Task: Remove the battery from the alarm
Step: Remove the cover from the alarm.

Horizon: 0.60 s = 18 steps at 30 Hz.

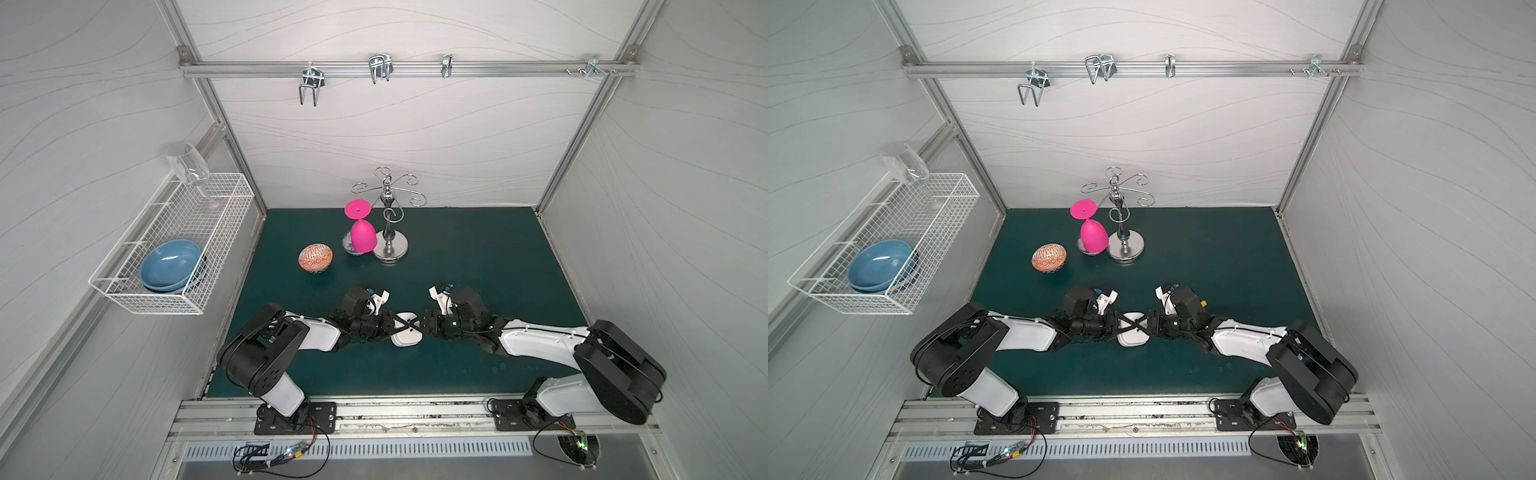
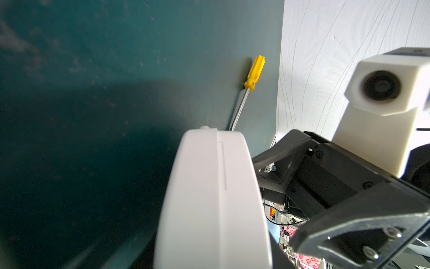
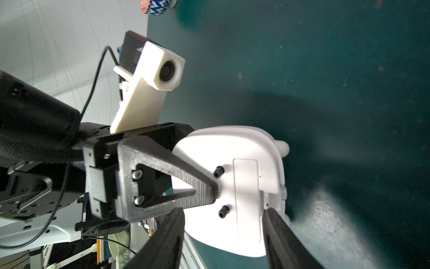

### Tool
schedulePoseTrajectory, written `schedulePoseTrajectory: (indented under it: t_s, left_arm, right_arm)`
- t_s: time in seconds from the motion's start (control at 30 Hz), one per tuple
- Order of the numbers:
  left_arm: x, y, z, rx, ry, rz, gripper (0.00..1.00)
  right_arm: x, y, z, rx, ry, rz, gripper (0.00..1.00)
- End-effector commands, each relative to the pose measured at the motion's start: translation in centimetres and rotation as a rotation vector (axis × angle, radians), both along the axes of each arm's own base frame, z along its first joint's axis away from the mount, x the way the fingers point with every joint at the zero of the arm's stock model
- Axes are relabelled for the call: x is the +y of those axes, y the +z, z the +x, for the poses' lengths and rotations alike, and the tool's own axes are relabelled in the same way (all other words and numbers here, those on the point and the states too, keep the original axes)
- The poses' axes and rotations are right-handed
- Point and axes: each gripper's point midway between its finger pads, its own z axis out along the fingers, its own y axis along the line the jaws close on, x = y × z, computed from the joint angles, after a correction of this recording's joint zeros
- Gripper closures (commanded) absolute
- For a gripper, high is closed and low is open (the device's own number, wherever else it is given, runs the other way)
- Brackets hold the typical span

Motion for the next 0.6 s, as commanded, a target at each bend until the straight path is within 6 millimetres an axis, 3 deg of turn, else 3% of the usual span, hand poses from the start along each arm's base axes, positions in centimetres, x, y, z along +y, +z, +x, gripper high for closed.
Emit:
schedulePoseTrajectory:
  t_s: [0.0,0.57]
  left_arm:
    - [0.39,-1.09,0.91,-0.019,0.031,0.055,0.79]
    - [0.39,-1.14,0.88,-0.018,0.029,0.056,0.79]
  right_arm:
    - [0.35,-0.40,0.03,-0.013,0.014,-0.032,0.42]
    - [0.76,-1.39,-0.04,-0.003,0.032,-0.074,0.42]
